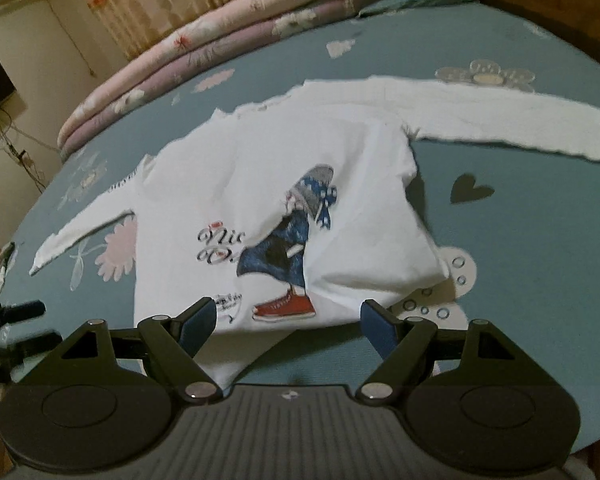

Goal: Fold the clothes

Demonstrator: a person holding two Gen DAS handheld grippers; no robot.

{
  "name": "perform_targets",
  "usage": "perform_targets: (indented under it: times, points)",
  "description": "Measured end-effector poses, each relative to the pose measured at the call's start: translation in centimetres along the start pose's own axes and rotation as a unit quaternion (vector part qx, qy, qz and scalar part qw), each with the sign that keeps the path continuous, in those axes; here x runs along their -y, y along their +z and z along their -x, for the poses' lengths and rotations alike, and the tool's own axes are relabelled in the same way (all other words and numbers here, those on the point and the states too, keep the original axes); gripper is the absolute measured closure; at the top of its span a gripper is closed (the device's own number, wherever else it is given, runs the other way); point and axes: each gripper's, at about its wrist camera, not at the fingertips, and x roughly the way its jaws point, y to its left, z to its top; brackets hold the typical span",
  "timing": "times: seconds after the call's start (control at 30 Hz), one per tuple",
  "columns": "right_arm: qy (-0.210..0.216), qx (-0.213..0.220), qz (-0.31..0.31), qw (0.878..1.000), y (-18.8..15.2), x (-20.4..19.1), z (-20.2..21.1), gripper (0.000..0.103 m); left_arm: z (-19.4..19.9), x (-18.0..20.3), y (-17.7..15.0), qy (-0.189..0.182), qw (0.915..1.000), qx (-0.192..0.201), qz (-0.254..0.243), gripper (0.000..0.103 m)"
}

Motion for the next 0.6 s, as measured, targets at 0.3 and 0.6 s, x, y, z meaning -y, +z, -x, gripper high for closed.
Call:
perform_targets:
  times: [0.3,0.6]
  points:
    - [-0.008,0.029,0.0,1.0,1.5,-1.0,0.7,0.017,-0.8,-15.6,7.3,0.053,0.9884,0.035,0.138,0.008]
    - [-0.03,0.009,0.014,0.999,3.2,-2.6,-3.8,0.017,-11.2,-27.3,8.7,0.033,0.9567,0.018,0.289,0.008]
